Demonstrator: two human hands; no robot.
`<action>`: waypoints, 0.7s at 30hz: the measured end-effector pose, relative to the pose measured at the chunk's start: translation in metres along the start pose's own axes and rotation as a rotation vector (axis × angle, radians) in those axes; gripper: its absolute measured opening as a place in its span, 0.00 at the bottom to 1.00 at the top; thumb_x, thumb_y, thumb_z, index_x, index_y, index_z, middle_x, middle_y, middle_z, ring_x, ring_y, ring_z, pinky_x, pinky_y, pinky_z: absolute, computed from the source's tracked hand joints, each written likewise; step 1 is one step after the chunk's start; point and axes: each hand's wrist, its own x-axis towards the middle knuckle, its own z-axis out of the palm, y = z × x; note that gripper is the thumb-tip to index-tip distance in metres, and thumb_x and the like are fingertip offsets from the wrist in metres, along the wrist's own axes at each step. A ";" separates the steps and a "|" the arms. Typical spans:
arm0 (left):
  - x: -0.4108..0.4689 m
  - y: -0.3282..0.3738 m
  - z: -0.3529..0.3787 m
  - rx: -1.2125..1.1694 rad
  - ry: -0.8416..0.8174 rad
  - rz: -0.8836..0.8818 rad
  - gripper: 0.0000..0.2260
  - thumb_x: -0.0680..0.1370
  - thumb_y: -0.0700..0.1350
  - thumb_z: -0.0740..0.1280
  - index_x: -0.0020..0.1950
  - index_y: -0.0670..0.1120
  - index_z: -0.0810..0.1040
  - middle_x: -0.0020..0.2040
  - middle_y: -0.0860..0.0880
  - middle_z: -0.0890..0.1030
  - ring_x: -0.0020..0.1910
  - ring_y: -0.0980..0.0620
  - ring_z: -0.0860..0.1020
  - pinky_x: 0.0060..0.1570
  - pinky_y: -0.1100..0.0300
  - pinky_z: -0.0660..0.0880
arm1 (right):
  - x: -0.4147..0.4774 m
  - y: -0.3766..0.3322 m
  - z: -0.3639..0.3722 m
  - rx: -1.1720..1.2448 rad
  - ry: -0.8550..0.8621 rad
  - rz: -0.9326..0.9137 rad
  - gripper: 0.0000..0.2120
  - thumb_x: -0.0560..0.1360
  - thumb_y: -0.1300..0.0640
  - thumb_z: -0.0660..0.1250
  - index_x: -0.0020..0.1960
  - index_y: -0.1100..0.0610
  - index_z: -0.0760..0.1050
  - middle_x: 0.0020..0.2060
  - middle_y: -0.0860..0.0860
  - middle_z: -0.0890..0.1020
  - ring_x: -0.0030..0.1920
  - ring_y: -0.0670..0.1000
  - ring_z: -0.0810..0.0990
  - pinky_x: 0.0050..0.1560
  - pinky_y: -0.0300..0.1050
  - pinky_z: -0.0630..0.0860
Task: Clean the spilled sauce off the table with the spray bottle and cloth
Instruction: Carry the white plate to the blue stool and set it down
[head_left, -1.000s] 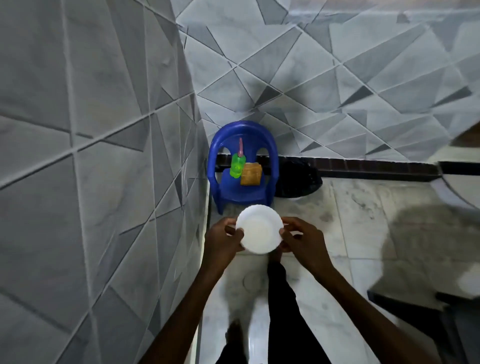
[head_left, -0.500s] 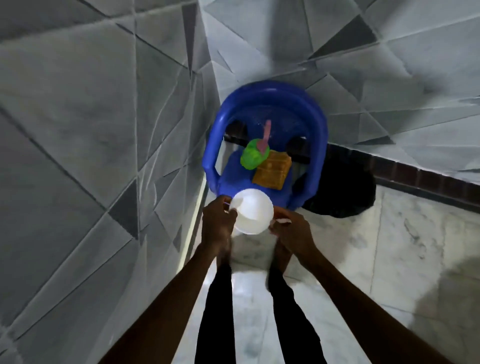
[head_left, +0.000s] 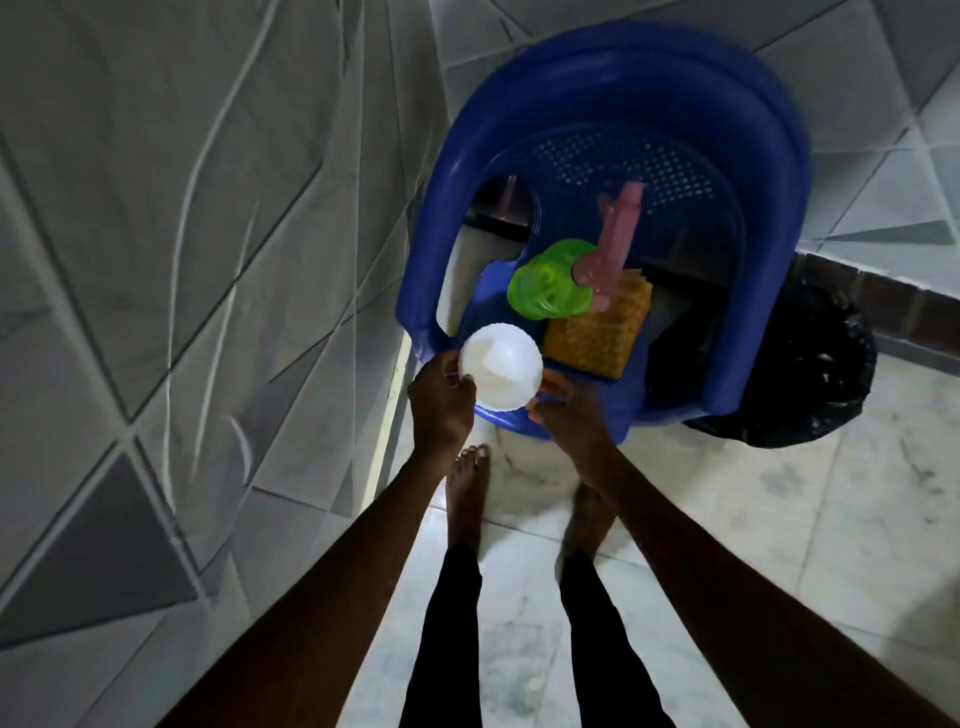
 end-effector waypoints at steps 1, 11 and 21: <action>0.001 -0.001 0.001 0.004 -0.005 -0.004 0.13 0.75 0.33 0.65 0.58 0.39 0.81 0.53 0.41 0.83 0.50 0.51 0.77 0.38 0.82 0.64 | 0.000 -0.003 0.000 -0.011 0.005 0.011 0.24 0.71 0.67 0.70 0.66 0.56 0.78 0.58 0.57 0.84 0.60 0.59 0.81 0.62 0.62 0.77; 0.011 -0.008 0.003 0.011 -0.046 0.000 0.16 0.77 0.37 0.68 0.65 0.41 0.76 0.60 0.44 0.81 0.57 0.50 0.79 0.50 0.66 0.73 | 0.009 -0.016 -0.006 -0.146 -0.065 -0.048 0.27 0.73 0.69 0.68 0.70 0.56 0.75 0.61 0.56 0.82 0.66 0.57 0.77 0.64 0.54 0.75; -0.008 0.015 0.002 -0.069 0.086 0.204 0.25 0.73 0.47 0.71 0.68 0.43 0.71 0.65 0.43 0.72 0.62 0.44 0.75 0.57 0.51 0.78 | 0.021 -0.014 -0.034 -0.331 0.211 -0.029 0.17 0.73 0.57 0.62 0.56 0.65 0.80 0.54 0.63 0.83 0.56 0.64 0.80 0.51 0.49 0.73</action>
